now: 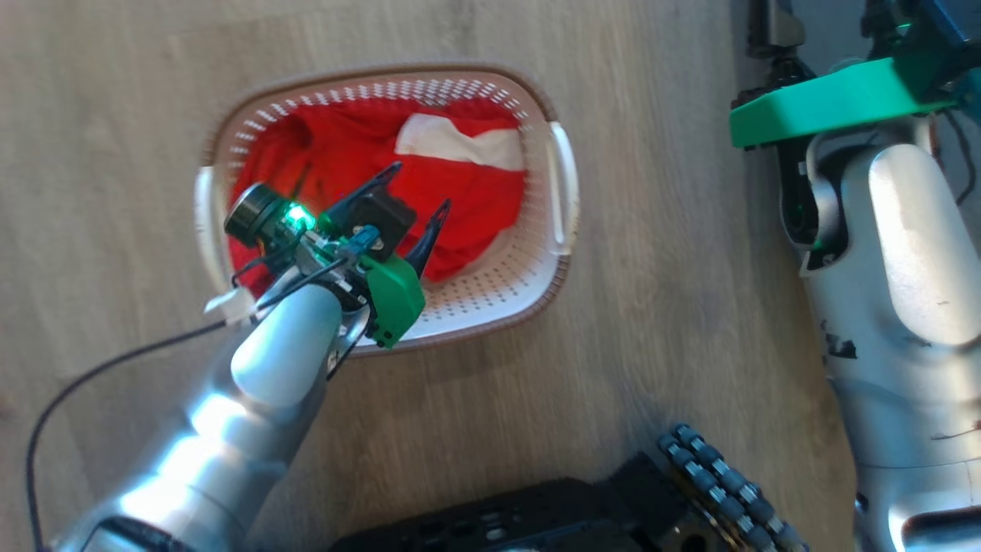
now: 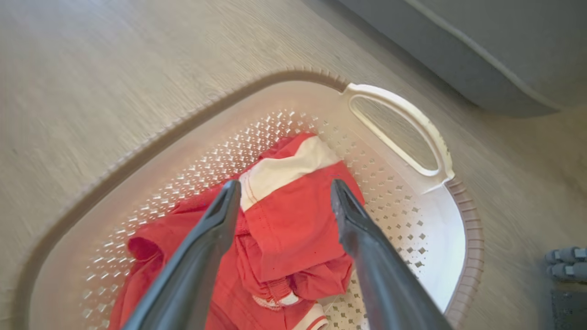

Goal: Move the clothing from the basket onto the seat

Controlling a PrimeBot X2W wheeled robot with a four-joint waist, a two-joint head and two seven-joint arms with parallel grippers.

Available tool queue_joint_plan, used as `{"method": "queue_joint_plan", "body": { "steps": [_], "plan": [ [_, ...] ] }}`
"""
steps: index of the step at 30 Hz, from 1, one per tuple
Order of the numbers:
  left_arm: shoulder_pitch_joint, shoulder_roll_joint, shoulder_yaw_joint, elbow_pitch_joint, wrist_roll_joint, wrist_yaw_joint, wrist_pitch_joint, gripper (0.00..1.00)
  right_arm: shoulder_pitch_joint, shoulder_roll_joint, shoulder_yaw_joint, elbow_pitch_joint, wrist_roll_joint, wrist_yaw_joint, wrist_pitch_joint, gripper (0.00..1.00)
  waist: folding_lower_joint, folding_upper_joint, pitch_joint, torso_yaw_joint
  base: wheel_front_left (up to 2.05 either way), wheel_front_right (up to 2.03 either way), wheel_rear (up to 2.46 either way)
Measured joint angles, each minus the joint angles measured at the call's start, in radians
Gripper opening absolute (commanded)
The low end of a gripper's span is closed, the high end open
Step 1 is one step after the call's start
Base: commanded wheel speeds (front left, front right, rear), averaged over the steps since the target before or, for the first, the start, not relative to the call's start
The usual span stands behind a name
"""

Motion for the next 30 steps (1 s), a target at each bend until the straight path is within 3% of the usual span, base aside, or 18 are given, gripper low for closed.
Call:
{"method": "queue_joint_plan", "body": {
  "steps": [8, 19, 25, 30],
  "plan": [
    [-0.120, 0.023, -0.112, 0.164, 0.000, 0.000, -0.001, 1.00, -0.014, 0.010, 0.026, -0.037, 0.025, 0.000, -0.006, 1.00, 0.0000, 0.0000, 0.072, -0.083, 0.00, 0.00, 0.00],
    [-0.218, 0.066, -0.137, 0.313, 0.024, 0.003, -0.001, 1.00, -0.055, 0.015, 0.084, -0.117, 0.117, 0.000, -0.006, 1.00, 0.0000, 0.0000, 0.171, -0.167, 0.00, 0.00, 0.00],
    [-0.251, 0.092, -0.139, 0.348, 0.028, 0.043, -0.001, 1.00, -0.082, 0.017, 0.094, -0.138, 0.132, 0.000, -0.006, 1.00, 0.0000, 0.0000, 0.209, -0.196, 0.00, 0.00, 0.00],
    [-0.256, 0.091, -0.142, 0.401, 0.027, 0.046, -0.001, 1.00, -0.079, 0.017, 0.092, -0.145, 0.132, 0.000, -0.006, 1.00, 0.0000, 0.0001, 0.211, -0.199, 0.00, 0.00, 0.00]
  ]
}}
